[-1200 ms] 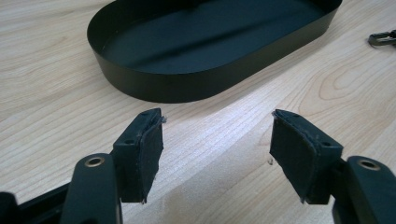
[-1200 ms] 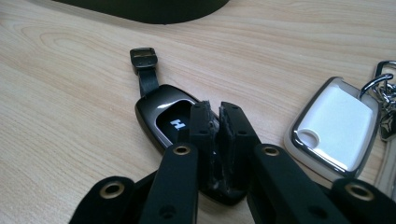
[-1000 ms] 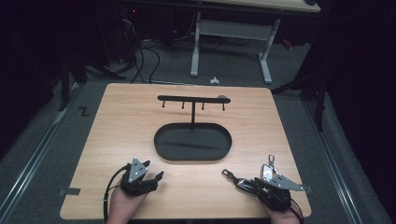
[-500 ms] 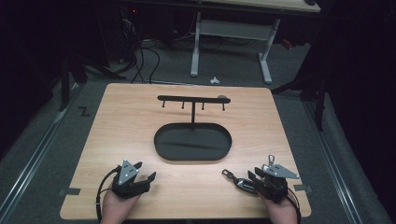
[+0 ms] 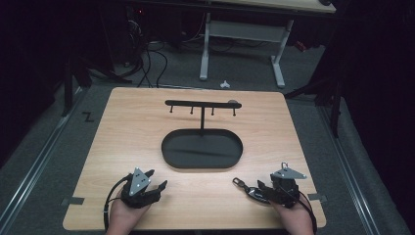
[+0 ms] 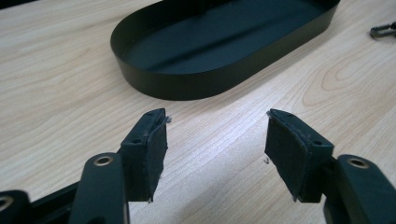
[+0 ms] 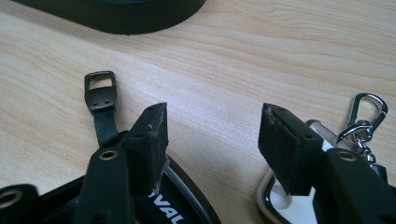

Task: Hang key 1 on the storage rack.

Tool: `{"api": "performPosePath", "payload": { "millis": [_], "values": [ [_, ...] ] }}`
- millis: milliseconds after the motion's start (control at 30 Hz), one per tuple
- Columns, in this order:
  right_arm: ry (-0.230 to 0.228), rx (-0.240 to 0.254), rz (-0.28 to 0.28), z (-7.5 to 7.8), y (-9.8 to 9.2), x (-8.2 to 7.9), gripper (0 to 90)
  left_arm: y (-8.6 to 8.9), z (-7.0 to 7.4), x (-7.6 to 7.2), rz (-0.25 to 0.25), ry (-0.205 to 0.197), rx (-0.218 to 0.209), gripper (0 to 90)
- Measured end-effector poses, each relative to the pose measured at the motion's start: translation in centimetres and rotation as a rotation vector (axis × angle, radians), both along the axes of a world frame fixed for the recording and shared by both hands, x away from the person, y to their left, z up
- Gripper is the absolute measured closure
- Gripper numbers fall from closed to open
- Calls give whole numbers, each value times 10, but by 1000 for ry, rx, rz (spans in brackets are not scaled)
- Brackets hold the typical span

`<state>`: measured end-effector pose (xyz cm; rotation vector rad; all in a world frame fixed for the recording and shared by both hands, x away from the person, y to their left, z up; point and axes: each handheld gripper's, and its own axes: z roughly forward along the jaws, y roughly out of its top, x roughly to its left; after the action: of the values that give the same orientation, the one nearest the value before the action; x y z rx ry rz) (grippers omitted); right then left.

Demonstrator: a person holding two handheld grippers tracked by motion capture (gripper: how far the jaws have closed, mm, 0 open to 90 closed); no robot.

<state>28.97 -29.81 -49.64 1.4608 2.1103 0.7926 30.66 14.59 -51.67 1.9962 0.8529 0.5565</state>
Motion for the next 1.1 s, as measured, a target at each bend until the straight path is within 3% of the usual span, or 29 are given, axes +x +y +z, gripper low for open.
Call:
{"api": "performPosePath", "payload": {
  "millis": [133, 267, 500, 667, 867, 1100],
  "values": [
    [43, -24, 9, 4, 1, 4, 398, -2, -1, -1, -8, 5, 6, 377],
    [47, -81, 29, 11, 0, 7, 369, -3, -1, -1, -5, 3, 23, 379],
    [135, -107, 65, 23, -2, 14, 308, -3, -4, 0, 0, 9, 38, 366],
    [171, -179, 93, 27, 2, 19, 291, -3, -5, 1, -1, 8, 37, 358],
    [238, -208, 125, 29, 9, 24, 281, -2, -4, 1, 3, 9, 30, 348],
    [277, -253, 167, 30, 13, 28, 284, -3, -4, 3, -6, 24, 25, 356]
  ]
}}
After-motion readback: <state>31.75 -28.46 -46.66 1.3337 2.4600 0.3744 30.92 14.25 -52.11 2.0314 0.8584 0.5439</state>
